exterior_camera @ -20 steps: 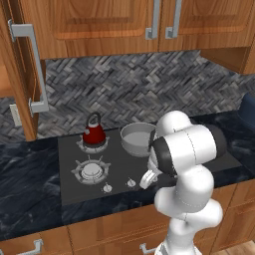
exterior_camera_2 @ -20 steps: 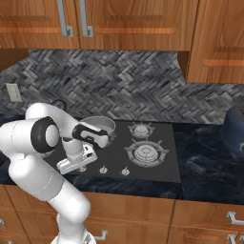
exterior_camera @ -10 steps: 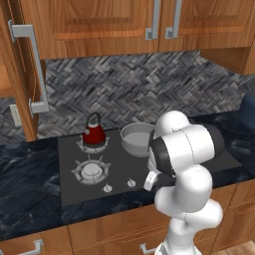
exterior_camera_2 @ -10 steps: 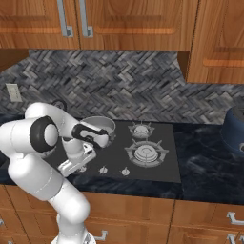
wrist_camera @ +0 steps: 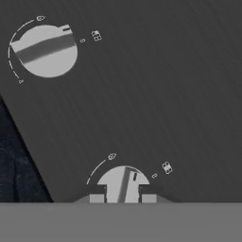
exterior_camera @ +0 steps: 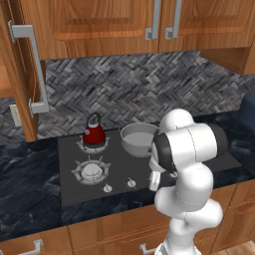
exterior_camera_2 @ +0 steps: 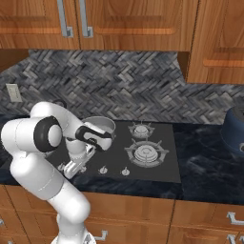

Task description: Pick the kettle from the cabinet and place it on a stove burner. Then pick the pot from the counter and place it on another stove burner. Finally, turn both burners on.

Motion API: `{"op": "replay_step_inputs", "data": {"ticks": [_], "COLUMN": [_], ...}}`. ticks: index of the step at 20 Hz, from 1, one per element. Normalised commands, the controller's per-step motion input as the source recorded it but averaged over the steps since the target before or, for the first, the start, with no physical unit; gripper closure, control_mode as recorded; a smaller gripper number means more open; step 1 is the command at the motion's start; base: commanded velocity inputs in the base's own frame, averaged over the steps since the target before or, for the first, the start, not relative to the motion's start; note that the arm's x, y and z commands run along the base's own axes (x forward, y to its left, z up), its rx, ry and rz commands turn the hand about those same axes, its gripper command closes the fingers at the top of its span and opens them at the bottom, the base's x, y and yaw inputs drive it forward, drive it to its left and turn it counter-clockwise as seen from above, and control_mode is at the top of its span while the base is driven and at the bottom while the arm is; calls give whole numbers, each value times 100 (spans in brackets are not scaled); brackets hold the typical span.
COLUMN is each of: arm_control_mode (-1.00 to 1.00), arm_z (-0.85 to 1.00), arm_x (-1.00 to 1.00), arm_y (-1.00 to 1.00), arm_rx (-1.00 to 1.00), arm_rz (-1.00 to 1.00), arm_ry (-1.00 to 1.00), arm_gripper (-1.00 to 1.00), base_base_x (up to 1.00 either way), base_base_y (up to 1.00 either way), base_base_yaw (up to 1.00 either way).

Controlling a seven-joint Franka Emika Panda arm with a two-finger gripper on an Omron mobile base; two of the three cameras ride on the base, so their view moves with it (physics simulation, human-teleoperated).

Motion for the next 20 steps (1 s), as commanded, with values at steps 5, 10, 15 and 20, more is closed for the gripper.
{"op": "replay_step_inputs", "data": {"ticks": [5, 10, 15, 20], "arm_control_mode": [-100, -100, -100, -100], "arm_z": [-21, -12, 8, 42], "arm_x": [0, 0, -3, -11], "arm_y": [21, 17, 12, 21], "arm_rx": [-7, -5, 0, 0], "arm_rz": [22, 14, 2, 1], "arm_ry": [0, 0, 0, 0], "arm_gripper": [-100, -100, -100, -100], "base_base_x": [0, 0, 0, 0], "base_base_y": [0, 0, 0, 0], "base_base_yaw": [0, 0, 0, 0]}}
